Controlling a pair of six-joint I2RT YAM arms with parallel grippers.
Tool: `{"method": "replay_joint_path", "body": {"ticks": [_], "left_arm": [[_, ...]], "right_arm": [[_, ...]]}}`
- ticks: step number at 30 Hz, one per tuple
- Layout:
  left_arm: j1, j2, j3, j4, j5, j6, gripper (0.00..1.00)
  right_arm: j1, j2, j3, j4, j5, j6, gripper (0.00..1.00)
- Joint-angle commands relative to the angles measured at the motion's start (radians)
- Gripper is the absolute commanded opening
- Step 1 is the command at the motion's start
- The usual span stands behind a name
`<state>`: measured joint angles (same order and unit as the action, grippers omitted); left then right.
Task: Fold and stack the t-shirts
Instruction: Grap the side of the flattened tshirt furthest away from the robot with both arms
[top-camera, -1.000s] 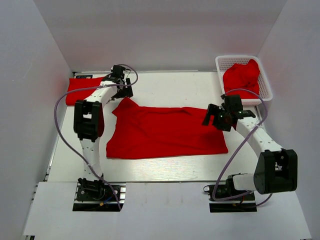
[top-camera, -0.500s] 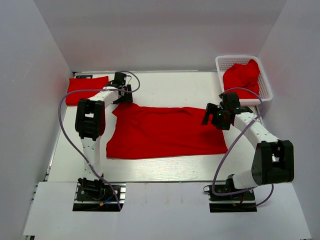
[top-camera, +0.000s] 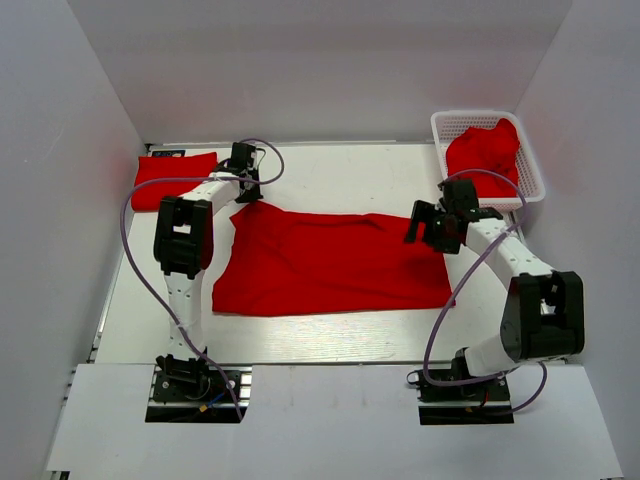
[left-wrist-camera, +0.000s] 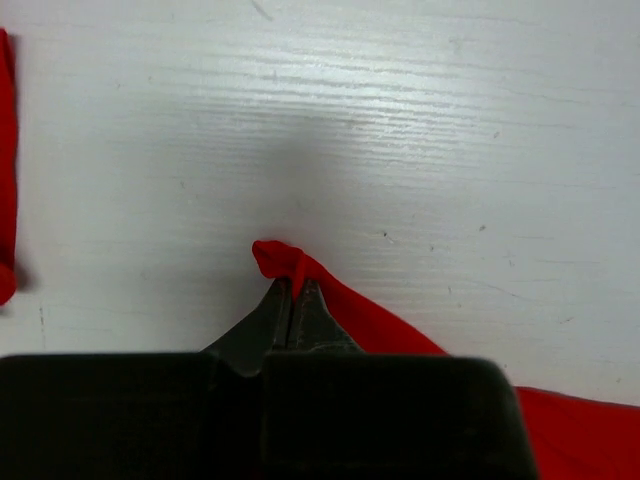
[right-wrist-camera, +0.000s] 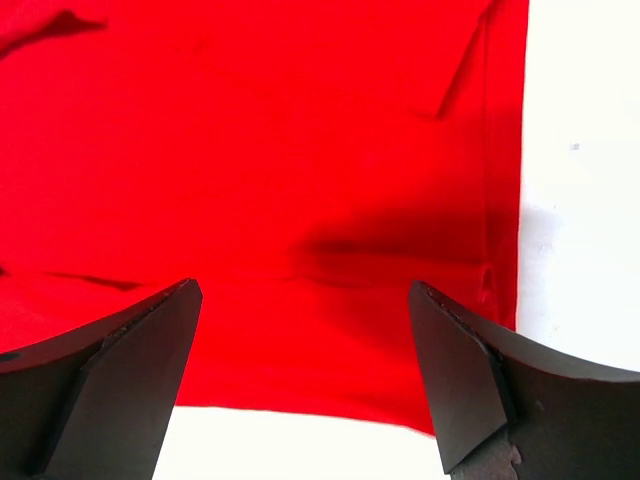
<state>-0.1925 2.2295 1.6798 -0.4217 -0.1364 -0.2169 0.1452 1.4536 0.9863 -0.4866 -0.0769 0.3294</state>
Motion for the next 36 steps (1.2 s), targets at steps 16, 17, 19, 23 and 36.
{"method": "replay_joint_path", "body": {"ticks": [16, 17, 19, 23, 36], "left_arm": [[0.004, -0.08, 0.046, 0.107, 0.144, 0.191, 0.0], [0.004, -0.08, 0.046, 0.107, 0.144, 0.191, 0.0], [0.004, -0.08, 0.058, 0.107, 0.155, 0.202, 0.0], [0.004, -0.08, 0.069, 0.097, 0.155, 0.211, 0.0], [0.004, -0.129, 0.06, 0.097, 0.155, 0.243, 0.0]], "right_arm": [[-0.018, 0.261, 0.176, 0.071, 0.147, 0.011, 0.9], [-0.021, 0.266, 0.178, 0.077, 0.146, 0.01, 0.9], [-0.024, 0.28, 0.173, 0.094, 0.119, 0.0, 0.9], [-0.03, 0.313, 0.176, 0.146, 0.088, -0.015, 0.9], [-0.033, 0.329, 0.204, 0.213, 0.018, -0.033, 0.27]]}}
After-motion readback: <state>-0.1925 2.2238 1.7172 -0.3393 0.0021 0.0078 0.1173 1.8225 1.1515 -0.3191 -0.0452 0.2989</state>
